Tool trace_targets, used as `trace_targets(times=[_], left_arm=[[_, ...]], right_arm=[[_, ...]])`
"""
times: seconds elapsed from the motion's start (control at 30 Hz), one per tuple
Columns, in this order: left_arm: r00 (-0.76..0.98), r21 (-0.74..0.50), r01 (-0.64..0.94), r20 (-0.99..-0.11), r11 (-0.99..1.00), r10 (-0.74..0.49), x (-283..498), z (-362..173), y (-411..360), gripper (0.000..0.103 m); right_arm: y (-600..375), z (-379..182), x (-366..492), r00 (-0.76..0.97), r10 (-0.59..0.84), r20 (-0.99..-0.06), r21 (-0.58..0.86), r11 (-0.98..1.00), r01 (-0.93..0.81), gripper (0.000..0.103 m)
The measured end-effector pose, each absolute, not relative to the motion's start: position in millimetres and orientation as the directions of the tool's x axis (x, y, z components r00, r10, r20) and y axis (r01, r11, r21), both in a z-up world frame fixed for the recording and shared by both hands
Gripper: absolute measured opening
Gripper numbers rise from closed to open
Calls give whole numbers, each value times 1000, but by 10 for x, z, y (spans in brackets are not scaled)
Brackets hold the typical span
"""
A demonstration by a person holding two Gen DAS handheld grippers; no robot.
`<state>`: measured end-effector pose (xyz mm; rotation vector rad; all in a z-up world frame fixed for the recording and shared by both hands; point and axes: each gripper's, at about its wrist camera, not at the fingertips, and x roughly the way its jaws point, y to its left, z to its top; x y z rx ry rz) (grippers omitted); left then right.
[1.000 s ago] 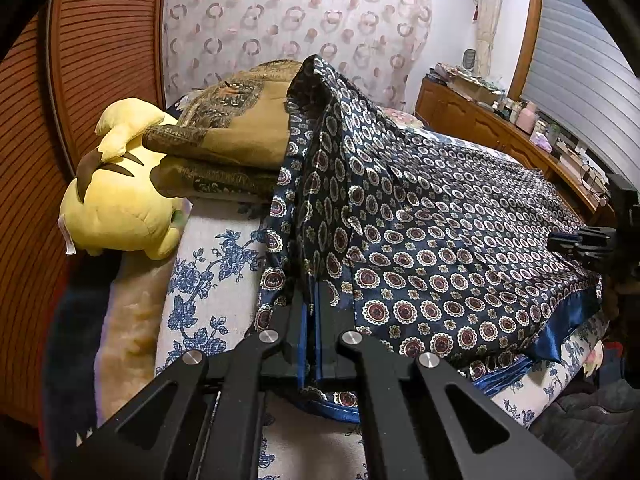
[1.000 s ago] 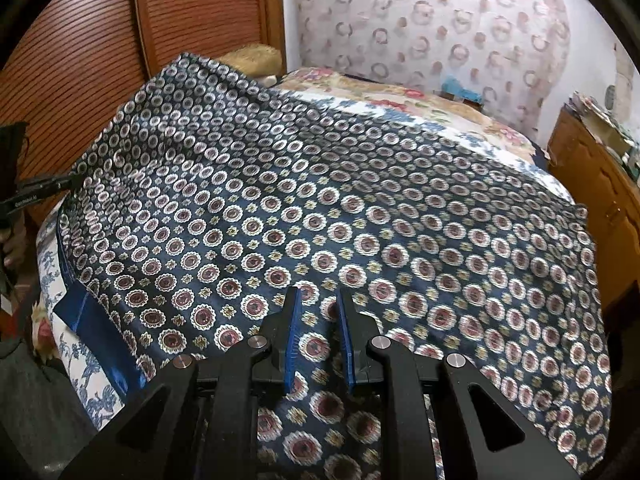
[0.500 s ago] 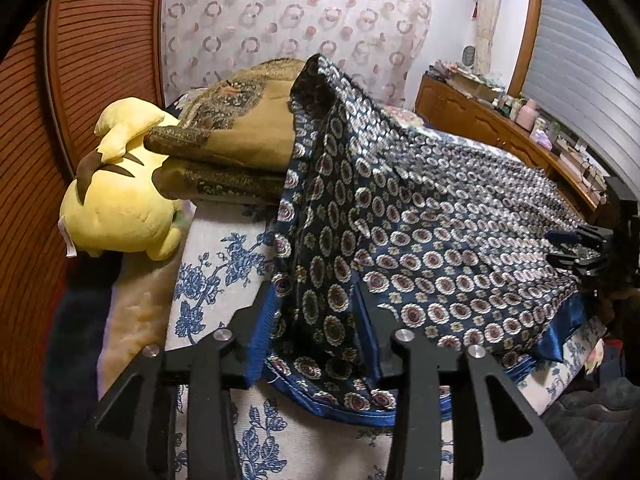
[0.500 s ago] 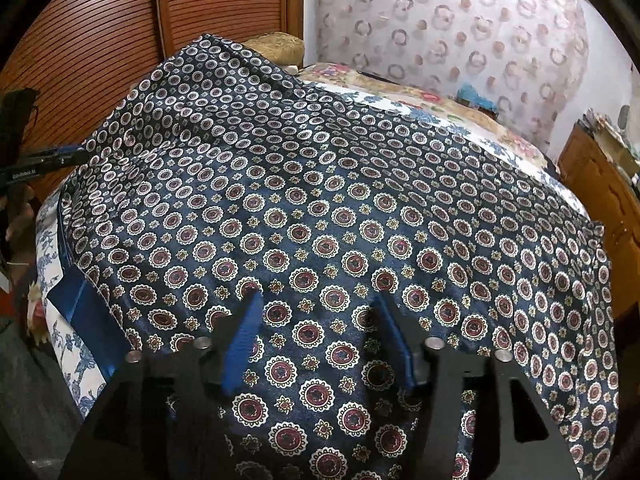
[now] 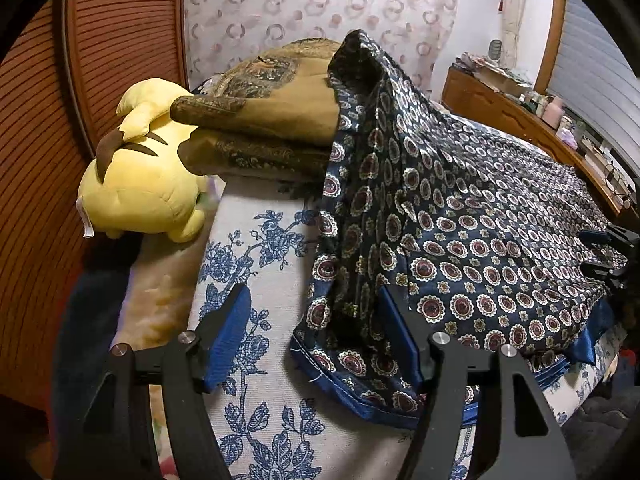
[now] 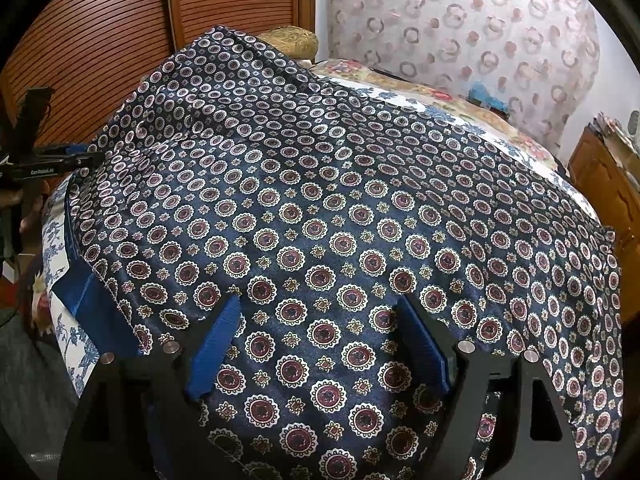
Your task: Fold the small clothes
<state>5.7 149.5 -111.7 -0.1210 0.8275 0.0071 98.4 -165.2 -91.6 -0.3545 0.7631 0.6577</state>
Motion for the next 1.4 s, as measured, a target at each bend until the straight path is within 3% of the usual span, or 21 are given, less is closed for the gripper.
trace_targets(times=[0.47,0.73,0.8,0.9,1.13,1.4], left_arm=[[689,-110,-38,-723,993,-54,75,-1115,1444,67],[693,-121,-11,-716,993,-80,162,-1098,1411,44],[693,-123,-5,-716,992,-85,173,-1096,1405,24],[688,-135,23,-717,991,-114,176,-1080,1357,7],[775,-159,60,-615,985,-146,57,-793,1245,5],[814,-160,100,-555,982,-173,59,-531,1061,5]], right_arm=[[-1651,-909,982,538,417,-732,-61,747,-662,85],[-1646,-914,981,538,417,-732,-61,747,-662,85],[-1651,-911,983,538,417,-733,-60,747,-662,85],[-1645,-914,980,537,418,-733,-60,747,-662,86],[-1648,-913,983,537,418,-733,-60,747,-662,86],[-1652,-913,984,537,418,-733,-59,747,-663,86]])
